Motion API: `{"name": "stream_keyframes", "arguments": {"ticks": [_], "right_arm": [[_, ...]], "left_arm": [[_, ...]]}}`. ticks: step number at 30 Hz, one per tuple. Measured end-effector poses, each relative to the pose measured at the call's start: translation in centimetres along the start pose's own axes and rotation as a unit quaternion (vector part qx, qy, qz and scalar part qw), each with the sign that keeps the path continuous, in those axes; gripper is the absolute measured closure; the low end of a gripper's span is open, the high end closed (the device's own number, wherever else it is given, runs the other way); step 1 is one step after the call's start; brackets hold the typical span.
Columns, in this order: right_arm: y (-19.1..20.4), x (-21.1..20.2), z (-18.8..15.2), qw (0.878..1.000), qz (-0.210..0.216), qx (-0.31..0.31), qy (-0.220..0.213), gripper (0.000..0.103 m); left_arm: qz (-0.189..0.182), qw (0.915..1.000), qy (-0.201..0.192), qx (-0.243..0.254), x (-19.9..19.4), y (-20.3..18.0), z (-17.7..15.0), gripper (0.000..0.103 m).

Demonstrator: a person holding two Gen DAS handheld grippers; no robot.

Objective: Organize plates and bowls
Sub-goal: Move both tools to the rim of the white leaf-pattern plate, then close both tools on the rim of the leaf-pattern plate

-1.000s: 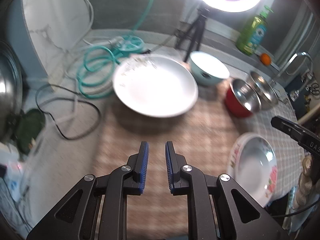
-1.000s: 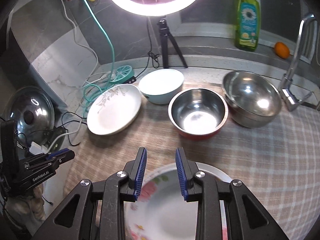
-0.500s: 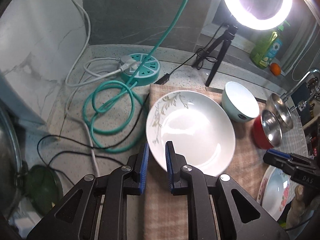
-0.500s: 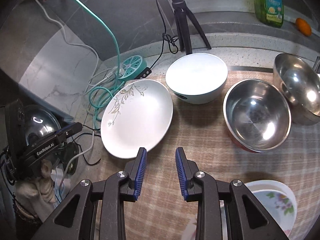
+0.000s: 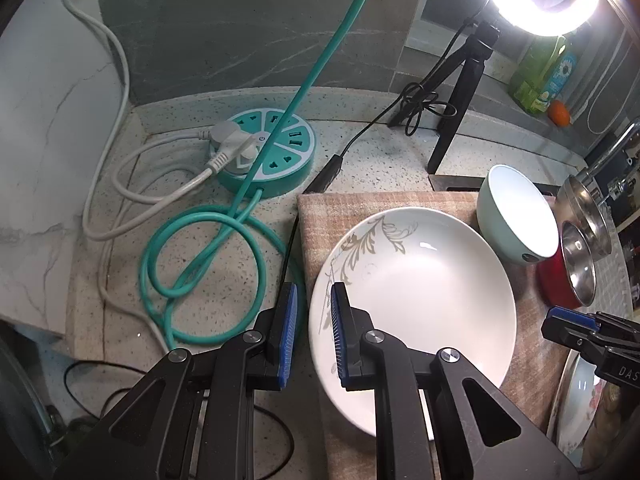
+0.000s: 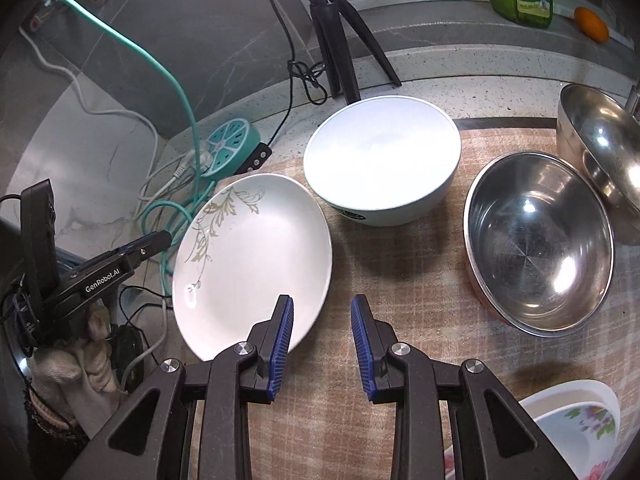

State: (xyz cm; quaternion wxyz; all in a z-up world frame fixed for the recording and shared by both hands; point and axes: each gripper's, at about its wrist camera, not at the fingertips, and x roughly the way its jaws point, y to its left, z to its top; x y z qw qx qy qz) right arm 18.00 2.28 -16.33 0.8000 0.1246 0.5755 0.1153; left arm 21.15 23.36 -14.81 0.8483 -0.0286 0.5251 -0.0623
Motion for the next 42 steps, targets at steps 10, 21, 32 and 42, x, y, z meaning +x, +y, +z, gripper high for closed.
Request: {"name": "stream_keyframes", "arguments": {"ticks": [10,21,32,42], "right_arm": [[0.4,1.6,0.4,1.000,-0.023,-0.004,0.007,0.076],[0.7,2.6,0.4,0.999,-0.029,-0.011,0.014,0.084],[0.8,3.3,0.5,0.999,-0.030,-0.014,0.021,0.092],[0.8,3.8,0.6,0.999,-0.030,-0.012,0.026,0.096]], "left_arm": [[-0.005,0.9998,0.012,0.015,1.3,0.2,0.7,0.089],[-0.008,0.9994,0.026,0.020,2.8,0.2,0.6,0.092],[-0.013,0.9993,0.031,0.016,3.3,0.5,0.8,0.098],[-0.011,0.9993,0.030,0.021,3.6,0.5,0.9,0.098]]}}
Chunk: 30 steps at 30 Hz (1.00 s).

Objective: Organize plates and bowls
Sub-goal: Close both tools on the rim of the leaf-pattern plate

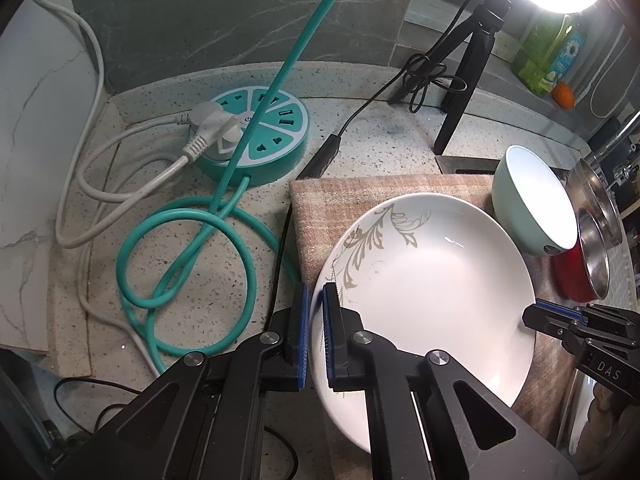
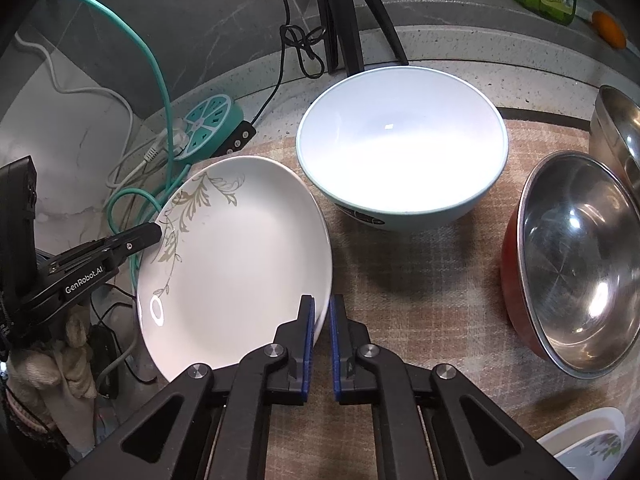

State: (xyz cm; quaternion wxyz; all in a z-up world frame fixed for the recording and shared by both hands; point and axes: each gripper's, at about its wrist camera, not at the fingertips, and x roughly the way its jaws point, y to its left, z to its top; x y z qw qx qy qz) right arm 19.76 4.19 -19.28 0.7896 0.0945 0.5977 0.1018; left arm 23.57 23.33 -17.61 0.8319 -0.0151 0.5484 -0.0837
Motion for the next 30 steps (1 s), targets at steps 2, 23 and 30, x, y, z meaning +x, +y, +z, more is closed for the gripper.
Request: {"name": "stream_keyframes", "arguments": {"ticks": [2,23,30], "right_arm": [[0.0,0.0,0.0,1.000,-0.002,-0.001,0.000,0.096],[0.5,-0.8,-0.7,1.000,0.007,-0.004,0.008,0.096],[0.6,-1.4,-1.2,1.000,0.010,-0.013,0.010,0.096]], "left_arm": [[-0.001,1.0000,-0.002,-0.004,0.0,0.1,0.0,0.098],[-0.009,0.9987,0.008,-0.050,-1.5,0.9,-2.4,0.098],[-0.011,0.9977,0.011,-0.066,-2.3,1.3,-4.1,0.098]]}}
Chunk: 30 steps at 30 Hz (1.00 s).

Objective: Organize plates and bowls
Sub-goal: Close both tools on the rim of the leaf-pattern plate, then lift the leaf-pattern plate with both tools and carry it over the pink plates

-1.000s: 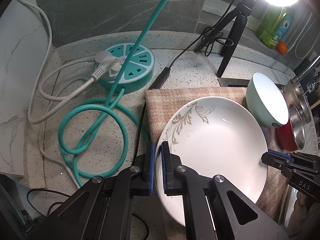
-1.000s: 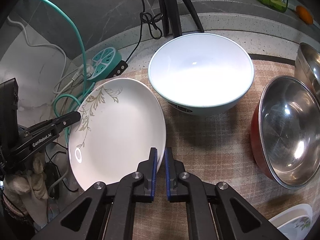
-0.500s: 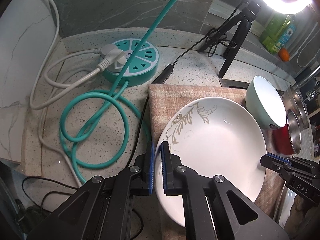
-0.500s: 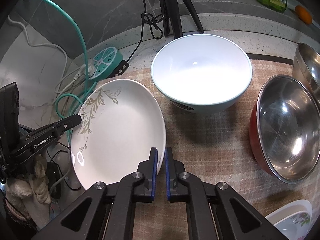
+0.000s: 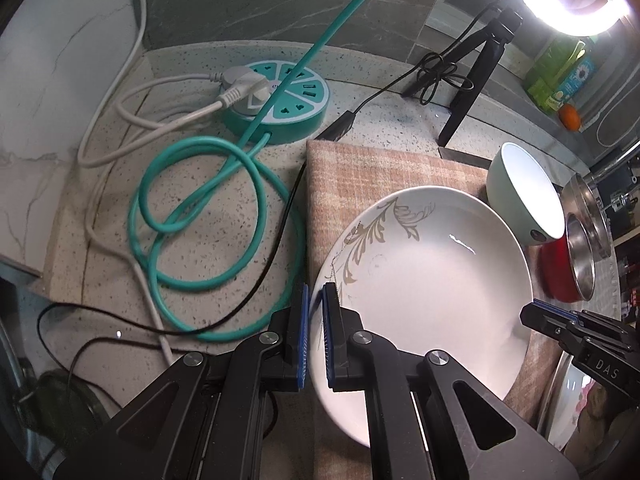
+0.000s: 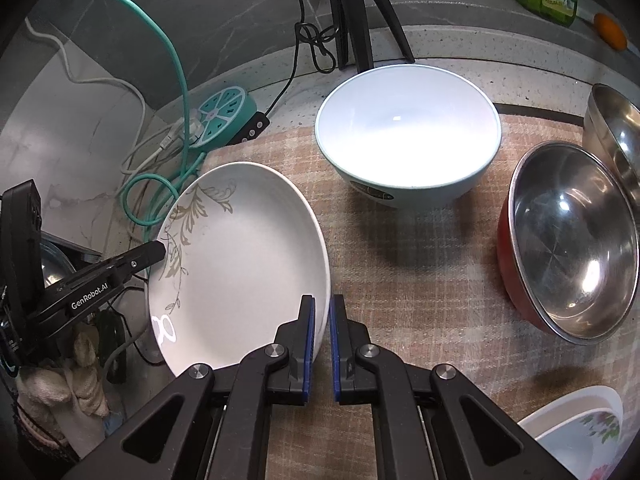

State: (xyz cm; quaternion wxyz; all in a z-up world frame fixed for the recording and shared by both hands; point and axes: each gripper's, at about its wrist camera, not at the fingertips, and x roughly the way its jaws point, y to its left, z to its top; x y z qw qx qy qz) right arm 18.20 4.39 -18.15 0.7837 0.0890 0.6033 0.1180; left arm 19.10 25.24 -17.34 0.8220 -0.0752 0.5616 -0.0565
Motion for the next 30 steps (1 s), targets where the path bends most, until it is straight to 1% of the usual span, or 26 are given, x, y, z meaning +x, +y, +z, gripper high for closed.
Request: {"name": "stream_keyframes", "arguments": {"ticks": [5,6,30], "right_arm": [[0.0,-0.4,-0.5,1.000,0.004,-0.006,0.001,0.096],[0.0,-0.4,-0.6,1.000,0.004,-0.007,0.002,0.096],[-0.8,-3.0,-4.2,0.999,0.029,-0.021,0.009,0.096]], "left_arm": [[0.000,0.9999,0.001,-0.011,-0.7,0.3,-1.2,0.098],[-0.016,0.9999,0.005,-0.004,-0.9,0.3,-1.4,0.098],[-0.004,0.9995,-0.010,-0.030,-5.0,-0.8,-5.8,0.098]]}}
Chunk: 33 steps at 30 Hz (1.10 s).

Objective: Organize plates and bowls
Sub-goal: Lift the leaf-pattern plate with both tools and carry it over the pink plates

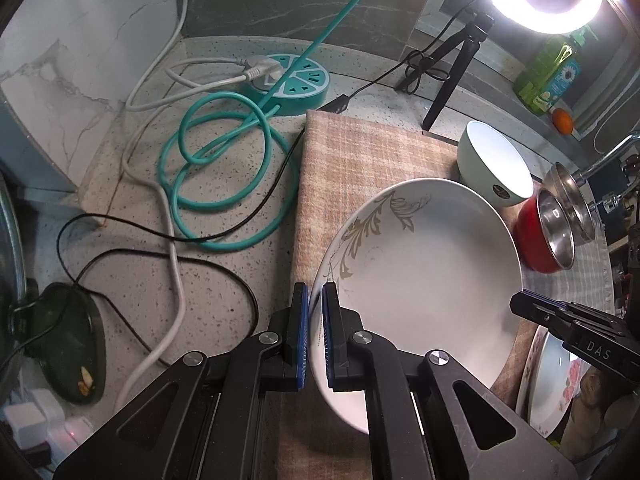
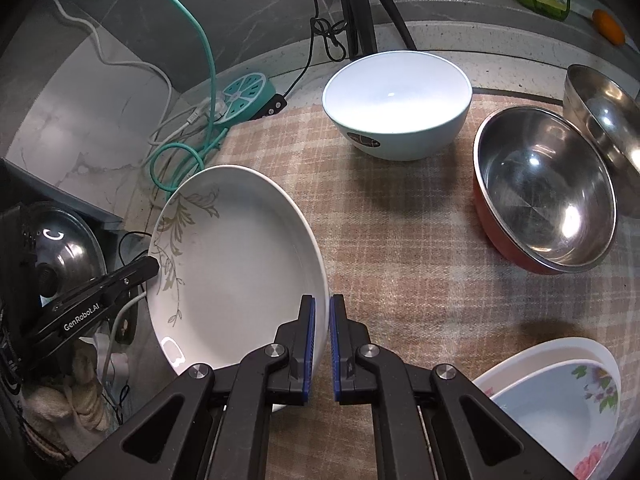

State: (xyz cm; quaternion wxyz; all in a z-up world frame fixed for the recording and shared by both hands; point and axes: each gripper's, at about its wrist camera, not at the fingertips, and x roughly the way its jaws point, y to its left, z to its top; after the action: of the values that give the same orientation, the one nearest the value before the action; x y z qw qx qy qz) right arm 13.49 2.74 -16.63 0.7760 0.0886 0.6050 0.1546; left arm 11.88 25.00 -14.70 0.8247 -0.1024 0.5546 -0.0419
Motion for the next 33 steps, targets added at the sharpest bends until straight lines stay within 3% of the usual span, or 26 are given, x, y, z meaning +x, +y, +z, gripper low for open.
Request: {"name": "stream_keyframes", "arguments": {"ticks": [33], "right_arm": [[-3.2,-4.3,-2.8,0.999,0.031,-0.011,0.005,0.096]], "left_arm": [[0.017,0.9994,-0.016,-0.024,-3.9,-4.9,-4.1,0.098]]}}
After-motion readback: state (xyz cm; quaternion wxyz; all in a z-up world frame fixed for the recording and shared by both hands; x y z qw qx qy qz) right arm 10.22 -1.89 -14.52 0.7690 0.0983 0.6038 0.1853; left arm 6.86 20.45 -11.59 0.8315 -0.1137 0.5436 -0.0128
